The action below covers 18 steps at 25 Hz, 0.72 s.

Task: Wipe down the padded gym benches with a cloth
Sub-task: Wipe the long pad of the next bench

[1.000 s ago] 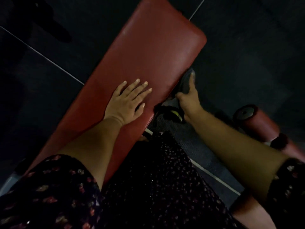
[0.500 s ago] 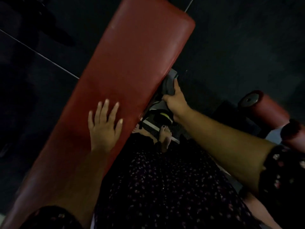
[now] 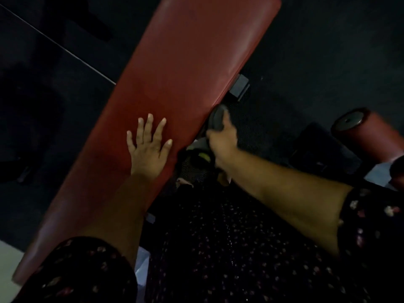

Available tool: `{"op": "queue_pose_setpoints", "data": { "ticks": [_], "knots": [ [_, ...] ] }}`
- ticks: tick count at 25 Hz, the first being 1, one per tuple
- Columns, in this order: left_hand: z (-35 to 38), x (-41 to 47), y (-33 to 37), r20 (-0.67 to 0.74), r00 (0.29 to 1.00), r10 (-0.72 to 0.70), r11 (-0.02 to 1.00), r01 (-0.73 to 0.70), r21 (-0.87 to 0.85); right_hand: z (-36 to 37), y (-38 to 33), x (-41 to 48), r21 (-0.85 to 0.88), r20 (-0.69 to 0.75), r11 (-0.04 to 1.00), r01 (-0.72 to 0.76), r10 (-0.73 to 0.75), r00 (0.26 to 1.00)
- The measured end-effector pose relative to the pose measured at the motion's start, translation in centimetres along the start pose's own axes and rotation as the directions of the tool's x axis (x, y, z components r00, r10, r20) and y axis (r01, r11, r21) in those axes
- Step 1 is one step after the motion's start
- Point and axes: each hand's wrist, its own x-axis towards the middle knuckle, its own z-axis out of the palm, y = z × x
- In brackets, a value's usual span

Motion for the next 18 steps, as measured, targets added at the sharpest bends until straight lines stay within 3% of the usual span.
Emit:
{"op": "queue_pose_setpoints", "data": {
  "ticks": [3,5,10,14,18],
  "knots": [
    [-0.4,0.2,0.0,0.071,0.996,-0.051,0.998,0.053,-0.017,-1.4,-2.5,3.0,0.068,0.001,0.998,-0.004,0.004,1.0],
    [-0.4,0.3,0.1,0.078,0.996,-0.034,0.999,0.036,-0.022,0.0,-1.6,0.4,0.048,0.039,0.998,-0.04,0.038,0.999],
    [-0.2,0.3,-0.4,0.068,0.998,-0.001,1.0,0.003,-0.023,3.4,5.6,-8.4,-0.207,0.233,0.978,0.035,0.015,0.972],
    [0.2,-0.4,-0.5,-0.075,0.994,0.085,0.996,-0.083,0.037,1.4,4.8,-4.0,-0.179,0.064,0.979,0.094,-0.084,0.994],
    [1.1,-3.5,-3.1,-0.201,0.928,0.313,0.948,-0.292,0.129,2.5,4.3,-3.4,-0.05,-0.01,0.994,0.096,-0.096,0.995]
  ]
}}
